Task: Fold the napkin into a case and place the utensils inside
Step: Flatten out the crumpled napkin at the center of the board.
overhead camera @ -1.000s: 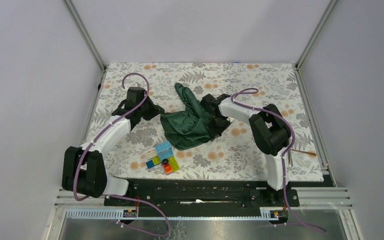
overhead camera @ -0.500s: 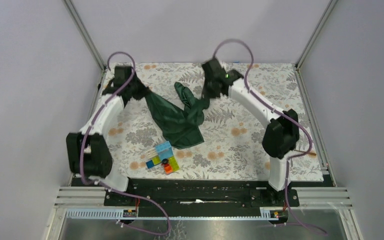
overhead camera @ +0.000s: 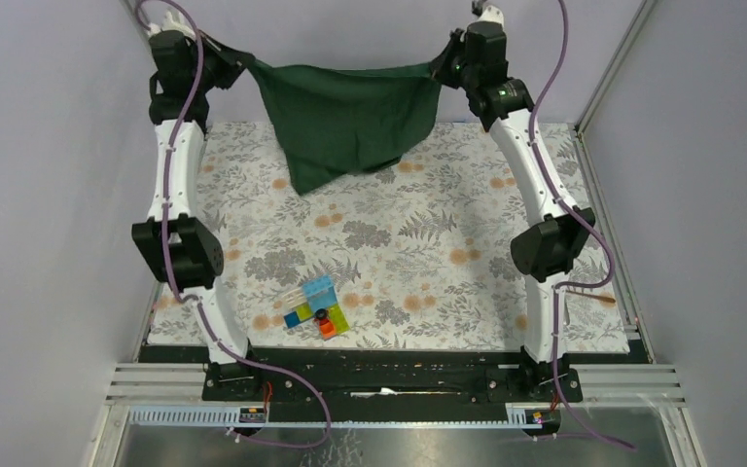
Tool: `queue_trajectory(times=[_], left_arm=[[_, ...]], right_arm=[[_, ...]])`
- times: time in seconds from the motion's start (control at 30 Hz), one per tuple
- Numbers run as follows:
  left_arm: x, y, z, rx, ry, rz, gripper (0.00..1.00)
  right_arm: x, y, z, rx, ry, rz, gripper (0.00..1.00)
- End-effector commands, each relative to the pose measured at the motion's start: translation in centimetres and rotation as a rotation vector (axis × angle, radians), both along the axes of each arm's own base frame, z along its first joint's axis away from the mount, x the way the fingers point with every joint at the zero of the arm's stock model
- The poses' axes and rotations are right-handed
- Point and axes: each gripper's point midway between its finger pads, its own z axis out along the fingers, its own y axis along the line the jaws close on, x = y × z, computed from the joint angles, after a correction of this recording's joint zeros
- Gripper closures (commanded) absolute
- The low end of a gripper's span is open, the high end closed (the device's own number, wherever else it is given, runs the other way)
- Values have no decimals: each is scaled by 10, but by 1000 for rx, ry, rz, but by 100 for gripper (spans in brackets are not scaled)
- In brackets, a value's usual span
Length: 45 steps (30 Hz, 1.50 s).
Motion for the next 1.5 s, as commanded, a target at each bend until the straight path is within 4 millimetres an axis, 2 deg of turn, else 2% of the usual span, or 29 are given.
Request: queue_trajectory(times=[0.0, 0.07, 0.17, 0.23, 0.3, 0.37, 0.47, 0.53, 0.57, 0.67, 0.73, 0.87, 0.97, 1.07, 1.2, 1.47], left_arm=[[-76, -13, 151, 118, -420, 4, 100], [-88, -9, 147, 143, -426, 35, 100], [-99, -3, 127, 171, -383, 76, 100], [-109, -4, 104, 180, -339, 70, 100], [-118, -5, 63, 178, -260, 67, 100], [-132, -1, 14, 163, -156, 96, 100], [-163, 18, -76, 143, 71, 219, 100], [-190, 29, -119, 123, 172, 279, 100], [-207, 31, -147, 107, 233, 301, 100], [-241, 32, -182, 87, 289, 341, 100], [-256, 35, -206, 84, 345, 375, 100], [-272, 32, -253, 41, 486, 384, 100], [-270, 24, -266, 12, 516, 352, 100], [-268, 23, -270, 13, 532, 337, 100], [-268, 21, -271, 13, 521, 327, 100], [-255, 15, -281, -31, 584, 289, 100]], right_arm=[[-53, 8, 170, 80, -412, 89, 100], [-57, 6, 174, 80, -416, 89, 100], [-59, 10, 136, 69, -315, 110, 100], [-62, 12, 98, 55, -218, 125, 100], [-71, 13, 48, 41, -98, 141, 100], [-89, 19, 2, 40, 10, 199, 100], [-130, 25, -67, 84, 200, 269, 100], [-165, 32, -119, 107, 355, 320, 100], [-185, 34, -145, 122, 435, 337, 100], [-244, 40, -211, 132, 627, 405, 100], [-268, 36, -237, 108, 687, 407, 100], [-287, 28, -269, 110, 741, 374, 100], [-293, 24, -287, 74, 768, 355, 100], [-296, 22, -294, 54, 788, 352, 100], [-294, 18, -297, 25, 782, 338, 100], [-264, 34, -271, 47, 724, 353, 100]])
